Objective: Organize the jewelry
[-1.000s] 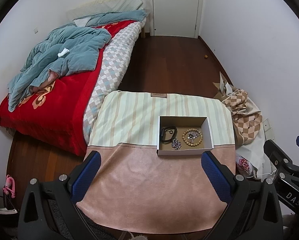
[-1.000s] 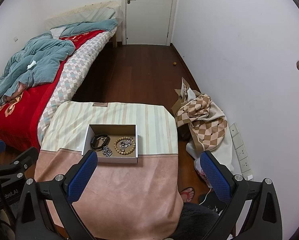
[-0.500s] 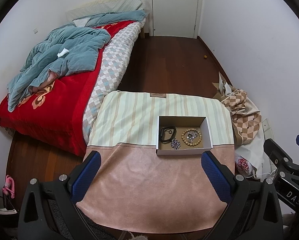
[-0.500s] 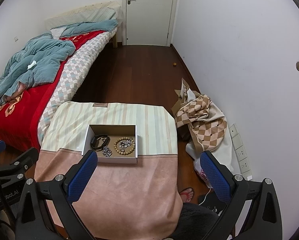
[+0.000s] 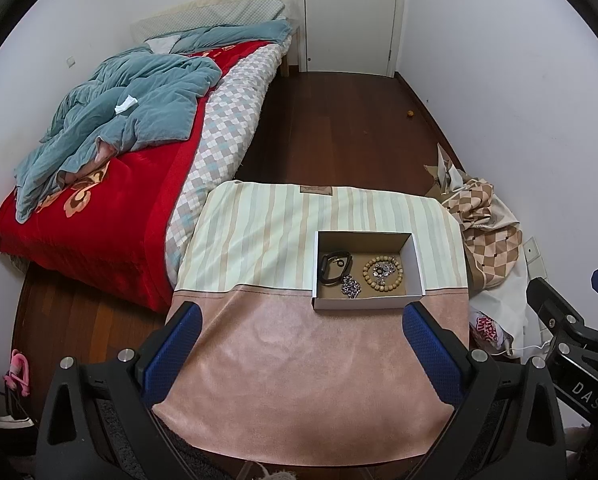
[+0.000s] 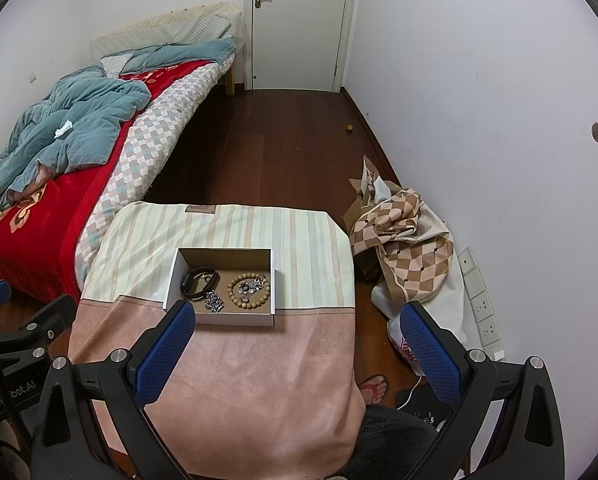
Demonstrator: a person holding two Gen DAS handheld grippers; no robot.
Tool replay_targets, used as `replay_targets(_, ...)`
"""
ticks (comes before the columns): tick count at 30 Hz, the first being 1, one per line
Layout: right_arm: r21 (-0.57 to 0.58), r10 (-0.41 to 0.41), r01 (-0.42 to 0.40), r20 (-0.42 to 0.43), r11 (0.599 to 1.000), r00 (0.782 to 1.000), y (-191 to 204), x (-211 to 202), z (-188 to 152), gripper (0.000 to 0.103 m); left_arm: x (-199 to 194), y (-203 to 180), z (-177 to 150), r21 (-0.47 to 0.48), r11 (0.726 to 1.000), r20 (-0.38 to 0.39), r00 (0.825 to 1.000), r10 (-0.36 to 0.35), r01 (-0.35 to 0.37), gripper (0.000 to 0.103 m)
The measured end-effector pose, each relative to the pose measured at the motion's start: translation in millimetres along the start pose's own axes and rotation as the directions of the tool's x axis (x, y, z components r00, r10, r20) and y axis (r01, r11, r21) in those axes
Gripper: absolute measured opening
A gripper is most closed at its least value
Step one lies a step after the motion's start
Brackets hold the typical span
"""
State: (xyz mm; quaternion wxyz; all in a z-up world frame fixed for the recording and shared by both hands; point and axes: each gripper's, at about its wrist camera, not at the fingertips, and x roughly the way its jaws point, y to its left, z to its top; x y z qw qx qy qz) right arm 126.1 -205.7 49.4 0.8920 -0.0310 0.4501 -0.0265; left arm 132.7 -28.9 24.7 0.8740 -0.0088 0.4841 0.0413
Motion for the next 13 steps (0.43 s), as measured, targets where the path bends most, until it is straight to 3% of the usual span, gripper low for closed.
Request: replay_targets(13, -0.001, -0.001, 0.001, 0.002, 1.0, 1.0, -0.3, -0.8, -0.6, 0.103, -1.4, -1.3, -1.6, -0.002, 1.0, 0.006, 1.0, -0.003, 0.003, 0.102)
